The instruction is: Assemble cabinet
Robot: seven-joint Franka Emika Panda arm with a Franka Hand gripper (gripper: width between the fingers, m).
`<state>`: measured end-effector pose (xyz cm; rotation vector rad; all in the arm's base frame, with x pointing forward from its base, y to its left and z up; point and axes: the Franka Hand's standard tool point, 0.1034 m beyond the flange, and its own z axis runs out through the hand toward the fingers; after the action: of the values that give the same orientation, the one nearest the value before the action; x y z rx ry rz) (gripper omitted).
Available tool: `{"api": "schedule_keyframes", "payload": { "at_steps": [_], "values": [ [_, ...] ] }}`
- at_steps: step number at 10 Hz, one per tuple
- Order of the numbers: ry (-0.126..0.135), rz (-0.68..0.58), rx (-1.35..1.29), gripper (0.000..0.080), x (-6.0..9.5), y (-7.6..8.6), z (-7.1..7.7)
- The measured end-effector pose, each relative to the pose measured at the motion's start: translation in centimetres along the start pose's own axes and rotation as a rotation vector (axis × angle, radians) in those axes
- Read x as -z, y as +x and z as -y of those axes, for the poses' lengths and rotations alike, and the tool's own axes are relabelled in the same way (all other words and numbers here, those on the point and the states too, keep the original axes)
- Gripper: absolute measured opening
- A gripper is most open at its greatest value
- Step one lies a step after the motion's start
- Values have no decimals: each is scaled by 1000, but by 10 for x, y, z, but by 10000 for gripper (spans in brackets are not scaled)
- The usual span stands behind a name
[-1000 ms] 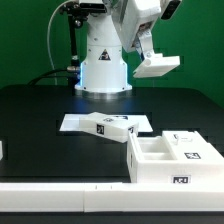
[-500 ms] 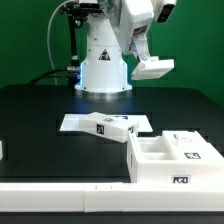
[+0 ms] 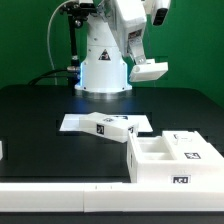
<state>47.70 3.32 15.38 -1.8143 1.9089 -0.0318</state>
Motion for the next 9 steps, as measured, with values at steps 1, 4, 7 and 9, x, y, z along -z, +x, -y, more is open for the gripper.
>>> {"api": "schedule_keyframes", "payload": {
  "at_steps": [1, 4, 7, 9],
  "values": [
    [4, 25, -27, 64, 2, -1, -4],
    [-11, 40, -41, 64, -4, -3, -4],
    [-33, 26, -40, 64, -12, 2, -9],
    [-165, 9, -35, 64, -34, 13, -20]
  ]
}}
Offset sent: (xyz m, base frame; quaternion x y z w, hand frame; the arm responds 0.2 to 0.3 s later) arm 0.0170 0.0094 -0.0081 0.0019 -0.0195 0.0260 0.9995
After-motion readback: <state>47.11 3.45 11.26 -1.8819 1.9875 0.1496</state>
